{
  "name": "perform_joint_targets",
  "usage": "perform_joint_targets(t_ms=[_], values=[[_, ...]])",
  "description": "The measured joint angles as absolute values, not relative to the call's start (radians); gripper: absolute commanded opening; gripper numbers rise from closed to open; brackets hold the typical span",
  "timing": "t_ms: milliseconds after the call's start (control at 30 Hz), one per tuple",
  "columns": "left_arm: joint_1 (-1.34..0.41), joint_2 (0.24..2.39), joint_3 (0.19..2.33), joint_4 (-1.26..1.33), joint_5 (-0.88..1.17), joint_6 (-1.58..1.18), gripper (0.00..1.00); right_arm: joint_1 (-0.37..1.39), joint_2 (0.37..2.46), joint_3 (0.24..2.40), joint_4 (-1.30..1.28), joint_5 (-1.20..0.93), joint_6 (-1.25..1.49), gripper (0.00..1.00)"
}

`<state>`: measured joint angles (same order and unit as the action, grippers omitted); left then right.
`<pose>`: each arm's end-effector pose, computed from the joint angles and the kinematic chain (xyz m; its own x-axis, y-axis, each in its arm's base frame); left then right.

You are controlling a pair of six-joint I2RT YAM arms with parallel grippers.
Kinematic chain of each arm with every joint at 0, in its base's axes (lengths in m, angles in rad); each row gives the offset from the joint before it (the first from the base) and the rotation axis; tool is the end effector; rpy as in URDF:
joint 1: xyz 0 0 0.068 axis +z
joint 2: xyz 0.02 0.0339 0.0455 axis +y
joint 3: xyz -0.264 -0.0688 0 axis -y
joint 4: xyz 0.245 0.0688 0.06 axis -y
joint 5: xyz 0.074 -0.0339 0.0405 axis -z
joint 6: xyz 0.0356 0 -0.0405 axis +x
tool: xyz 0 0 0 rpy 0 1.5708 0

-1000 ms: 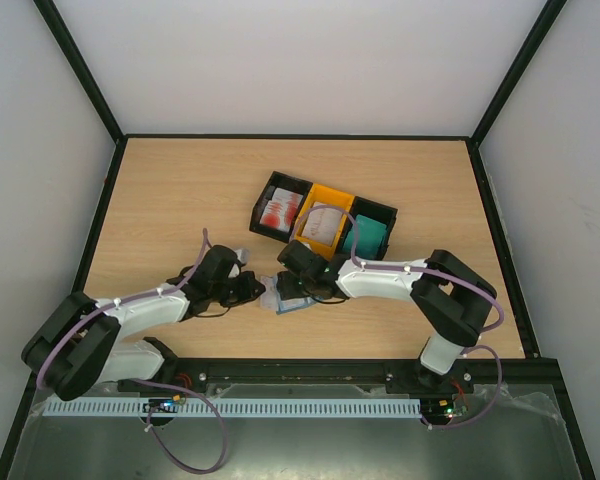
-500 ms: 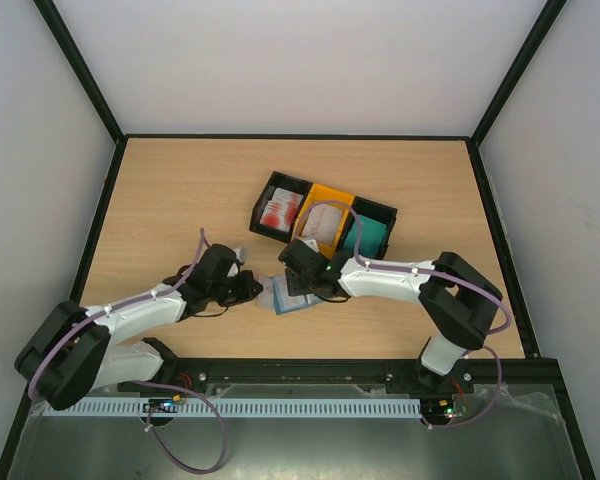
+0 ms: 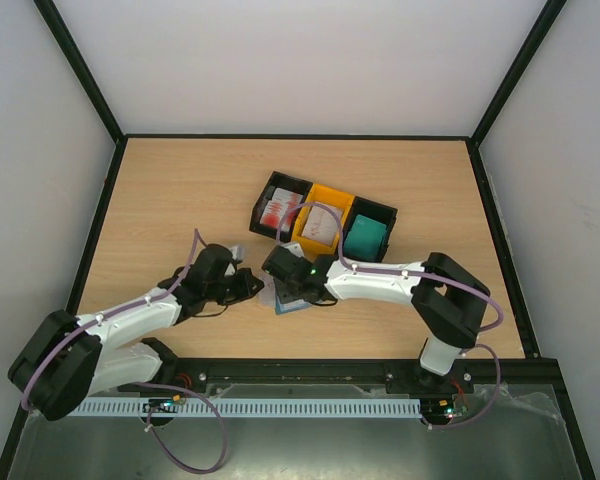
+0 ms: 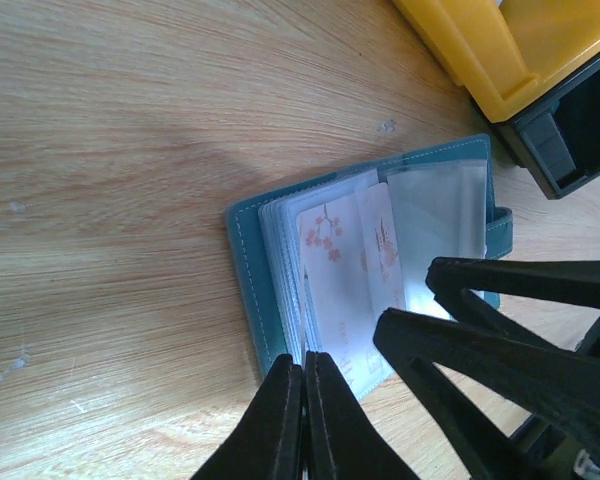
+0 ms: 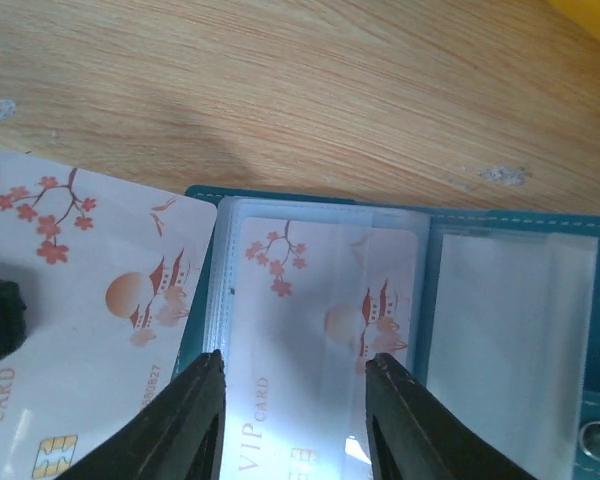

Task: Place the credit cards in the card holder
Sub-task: Insert the credit card into the card holder.

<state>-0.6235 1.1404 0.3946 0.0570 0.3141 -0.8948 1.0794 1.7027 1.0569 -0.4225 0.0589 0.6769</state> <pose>0.1671 -0.1338 0.1627 -0.9071 -0.2615 -0.3298 0.0661 0.6855 -0.7251 0.1619 0.2981 0.1797 -0.8653 -0.2916 -0.4077 -0.4166 0.8707 0.2615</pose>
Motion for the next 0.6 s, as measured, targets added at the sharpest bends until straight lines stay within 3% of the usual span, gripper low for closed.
perform_joint_targets(t_ms=[233,600], values=[[-0.624,1.162,0.373,0.105,0.326,-0.909,0.02,1.087,1.752,1.069,-0.448,0.071,0.669,0.15],[-0.624,1.172,0.352,0.13,0.34,-0.921,0.03,1.087,1.765,1.069,-0.508,0.14,0.693,0.11]])
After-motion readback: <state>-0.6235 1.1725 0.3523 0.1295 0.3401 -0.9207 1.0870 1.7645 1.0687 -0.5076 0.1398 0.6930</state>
